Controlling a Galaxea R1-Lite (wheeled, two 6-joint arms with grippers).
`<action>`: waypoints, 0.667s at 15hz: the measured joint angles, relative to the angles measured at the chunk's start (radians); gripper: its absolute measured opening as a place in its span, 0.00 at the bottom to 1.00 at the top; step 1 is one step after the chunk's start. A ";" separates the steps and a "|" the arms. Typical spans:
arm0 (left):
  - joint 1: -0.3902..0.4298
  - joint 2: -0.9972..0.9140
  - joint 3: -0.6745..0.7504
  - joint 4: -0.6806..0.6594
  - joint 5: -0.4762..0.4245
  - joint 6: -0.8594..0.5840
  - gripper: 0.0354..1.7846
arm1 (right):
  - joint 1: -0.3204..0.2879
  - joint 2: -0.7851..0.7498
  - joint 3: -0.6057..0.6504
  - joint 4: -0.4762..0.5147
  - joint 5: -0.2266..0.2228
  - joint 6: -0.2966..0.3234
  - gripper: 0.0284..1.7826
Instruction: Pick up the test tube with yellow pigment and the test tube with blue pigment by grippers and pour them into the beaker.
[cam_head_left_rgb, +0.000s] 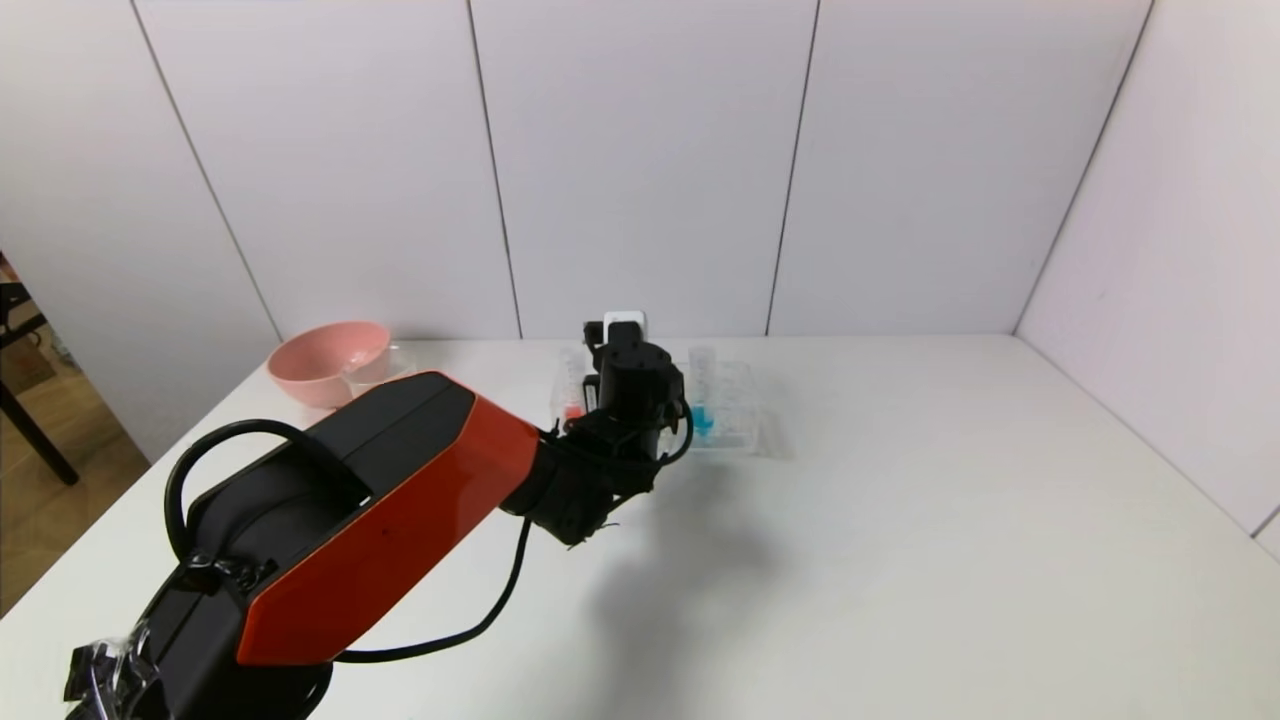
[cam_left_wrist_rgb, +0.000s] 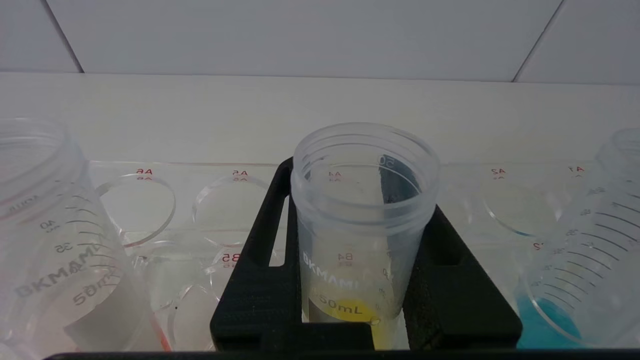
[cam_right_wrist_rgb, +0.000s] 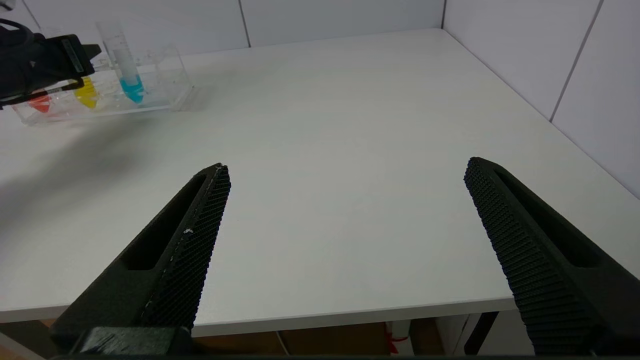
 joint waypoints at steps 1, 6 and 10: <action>0.000 -0.006 0.001 0.009 0.000 0.000 0.29 | 0.000 0.000 0.000 0.000 0.000 0.000 0.96; -0.013 -0.072 0.009 0.074 0.006 0.002 0.29 | 0.000 0.000 0.000 0.000 0.000 0.000 0.96; -0.032 -0.163 0.036 0.082 0.017 0.041 0.29 | 0.000 0.000 0.000 0.000 0.000 0.000 0.96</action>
